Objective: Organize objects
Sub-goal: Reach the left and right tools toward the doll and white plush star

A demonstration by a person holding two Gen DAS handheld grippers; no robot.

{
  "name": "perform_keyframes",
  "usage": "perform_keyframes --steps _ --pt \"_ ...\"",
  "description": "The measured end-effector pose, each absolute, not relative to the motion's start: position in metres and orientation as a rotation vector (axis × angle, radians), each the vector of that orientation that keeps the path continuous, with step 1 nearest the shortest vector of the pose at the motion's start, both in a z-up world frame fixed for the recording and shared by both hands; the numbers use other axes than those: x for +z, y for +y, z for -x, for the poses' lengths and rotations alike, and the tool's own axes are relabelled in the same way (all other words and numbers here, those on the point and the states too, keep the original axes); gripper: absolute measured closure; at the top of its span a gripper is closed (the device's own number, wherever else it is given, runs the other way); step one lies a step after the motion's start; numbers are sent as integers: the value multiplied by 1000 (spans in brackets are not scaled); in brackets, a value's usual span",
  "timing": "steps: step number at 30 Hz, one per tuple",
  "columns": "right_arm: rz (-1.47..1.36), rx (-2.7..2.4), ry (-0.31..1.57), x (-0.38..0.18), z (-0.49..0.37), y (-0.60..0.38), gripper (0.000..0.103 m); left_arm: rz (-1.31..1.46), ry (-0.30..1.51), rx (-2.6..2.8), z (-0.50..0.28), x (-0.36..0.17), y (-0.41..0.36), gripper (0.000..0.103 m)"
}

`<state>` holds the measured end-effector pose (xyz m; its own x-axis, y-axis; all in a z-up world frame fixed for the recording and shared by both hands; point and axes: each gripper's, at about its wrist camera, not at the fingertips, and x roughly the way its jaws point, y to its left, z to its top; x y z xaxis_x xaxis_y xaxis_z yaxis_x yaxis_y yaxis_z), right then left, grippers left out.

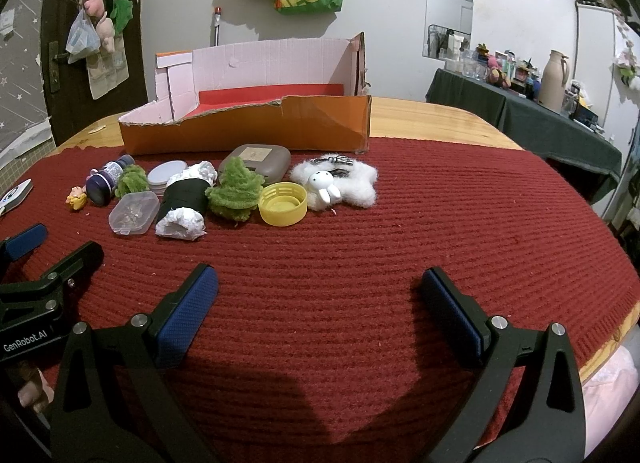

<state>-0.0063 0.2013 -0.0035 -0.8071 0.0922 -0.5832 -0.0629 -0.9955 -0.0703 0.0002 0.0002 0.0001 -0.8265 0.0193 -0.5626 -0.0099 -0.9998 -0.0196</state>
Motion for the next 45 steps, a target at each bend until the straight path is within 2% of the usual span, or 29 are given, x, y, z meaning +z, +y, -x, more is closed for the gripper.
perform_keyframes --steps 16,26,32,45 --pt "1003 2911 -63 2 2 204 0 951 -36 2965 1 5 -2 0" --pt "996 2924 -24 34 16 218 0 977 -80 2937 9 33 -20 0" --pt "990 2902 -69 49 40 230 0 1046 -81 2902 29 37 -34 0" --pt "1257 2840 -118 34 104 241 0 1252 -119 2751 66 25 -60 2"
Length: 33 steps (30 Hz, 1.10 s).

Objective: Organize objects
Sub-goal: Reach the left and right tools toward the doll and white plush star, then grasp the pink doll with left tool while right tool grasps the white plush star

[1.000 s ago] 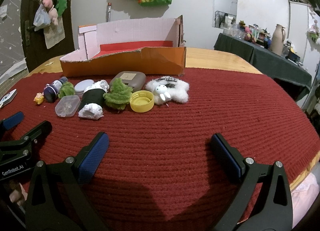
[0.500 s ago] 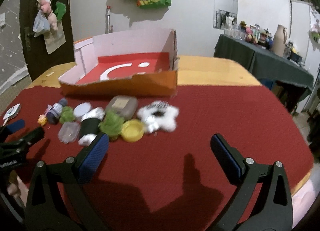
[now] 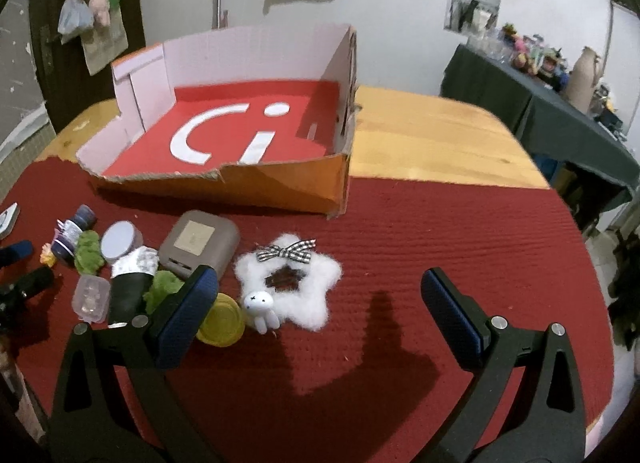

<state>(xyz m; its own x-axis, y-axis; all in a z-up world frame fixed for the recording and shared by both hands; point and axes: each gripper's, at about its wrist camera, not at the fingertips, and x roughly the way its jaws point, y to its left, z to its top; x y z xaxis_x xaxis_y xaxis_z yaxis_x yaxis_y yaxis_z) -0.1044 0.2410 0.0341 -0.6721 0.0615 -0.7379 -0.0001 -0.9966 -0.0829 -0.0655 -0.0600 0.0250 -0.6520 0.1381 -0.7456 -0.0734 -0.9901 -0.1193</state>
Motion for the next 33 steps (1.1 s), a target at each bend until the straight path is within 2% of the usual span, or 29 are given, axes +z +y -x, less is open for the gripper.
perform_keyframes --steps 5,13,26,30,33 --pt "1364 2807 -114 21 116 242 0 1284 -80 2719 75 23 -64 10" --pt "1461 2809 8 18 125 253 0 1286 -26 2689 85 26 -64 18" --pt "1455 2800 -65 24 110 274 0 1287 79 2692 84 26 -72 21" --pt "1468 2817 -118 22 109 269 0 1281 100 2691 85 26 -71 28" --pt "1468 2830 -188 20 112 261 5 1265 122 2683 85 26 -67 35"
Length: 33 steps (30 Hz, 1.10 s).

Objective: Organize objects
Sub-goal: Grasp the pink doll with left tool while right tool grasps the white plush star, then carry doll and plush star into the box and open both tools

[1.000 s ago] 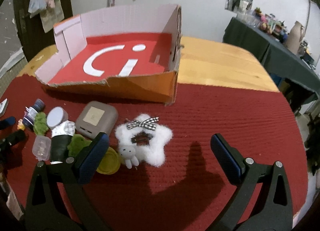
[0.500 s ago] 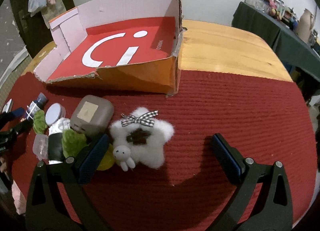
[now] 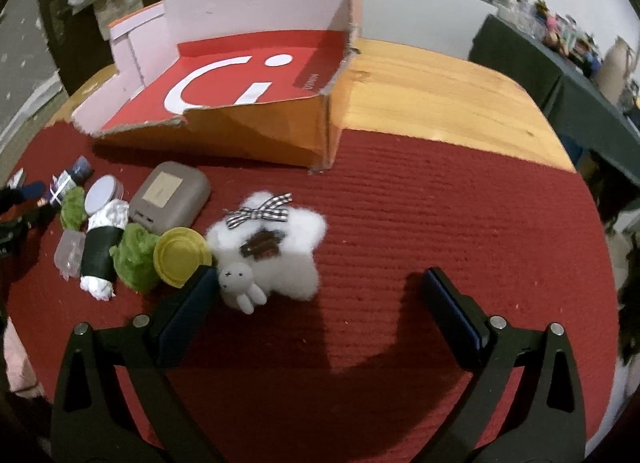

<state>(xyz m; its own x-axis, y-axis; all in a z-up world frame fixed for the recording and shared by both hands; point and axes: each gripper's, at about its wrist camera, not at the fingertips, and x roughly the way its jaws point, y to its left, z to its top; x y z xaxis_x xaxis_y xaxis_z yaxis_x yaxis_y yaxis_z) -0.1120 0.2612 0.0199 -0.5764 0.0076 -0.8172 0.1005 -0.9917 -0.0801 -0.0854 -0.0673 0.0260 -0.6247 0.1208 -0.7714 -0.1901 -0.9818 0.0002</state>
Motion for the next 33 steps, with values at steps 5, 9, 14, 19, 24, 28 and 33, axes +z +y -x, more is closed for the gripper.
perform_keyframes --steps 5,9,14,19,24,28,33 --pt "-1362 -2682 195 22 121 252 49 1207 89 2631 89 27 -60 77" --pt "-1317 -2674 211 23 121 245 64 1171 43 2616 91 28 -57 81" --pt "-1204 -2725 194 40 107 240 65 1084 51 2660 82 45 -54 81" --pt "-1109 -2768 178 63 99 230 65 973 61 2696 74 71 -51 81" --pt "-1059 -2784 185 74 94 221 65 930 75 2711 68 81 -46 81" --pt "-1056 -2790 174 74 95 220 65 935 60 2710 68 80 -47 81" --pt "-1028 -2807 157 83 99 221 65 907 71 2717 72 92 -45 81"
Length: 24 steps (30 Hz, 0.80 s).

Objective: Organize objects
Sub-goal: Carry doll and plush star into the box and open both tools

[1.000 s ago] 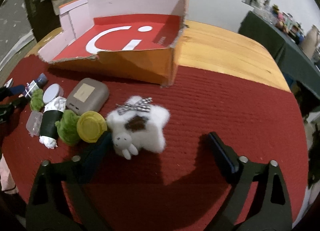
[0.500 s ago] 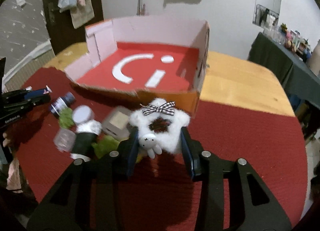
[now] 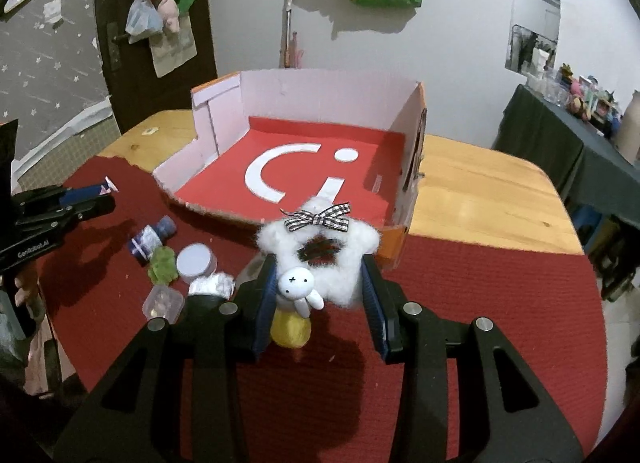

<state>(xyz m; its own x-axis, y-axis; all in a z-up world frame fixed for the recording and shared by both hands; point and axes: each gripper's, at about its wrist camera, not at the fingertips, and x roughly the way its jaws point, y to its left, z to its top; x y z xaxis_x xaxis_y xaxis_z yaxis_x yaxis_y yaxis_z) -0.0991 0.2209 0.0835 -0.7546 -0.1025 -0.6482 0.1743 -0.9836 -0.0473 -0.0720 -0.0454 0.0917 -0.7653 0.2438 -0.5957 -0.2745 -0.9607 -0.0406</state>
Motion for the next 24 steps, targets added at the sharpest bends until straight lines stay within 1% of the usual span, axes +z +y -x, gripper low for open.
perform_keyframes --steps 6,10,14,24 --pt "-1005 -2824 190 101 121 220 65 876 98 2709 90 110 -40 81" --pt "-1056 -2809 243 103 145 217 65 925 109 2684 118 113 -36 81" --pt "-1155 -2775 298 96 172 217 65 1007 156 2655 144 105 -29 81" --pt "-1452 -2603 371 61 219 215 65 1189 384 2551 187 68 -6 81"
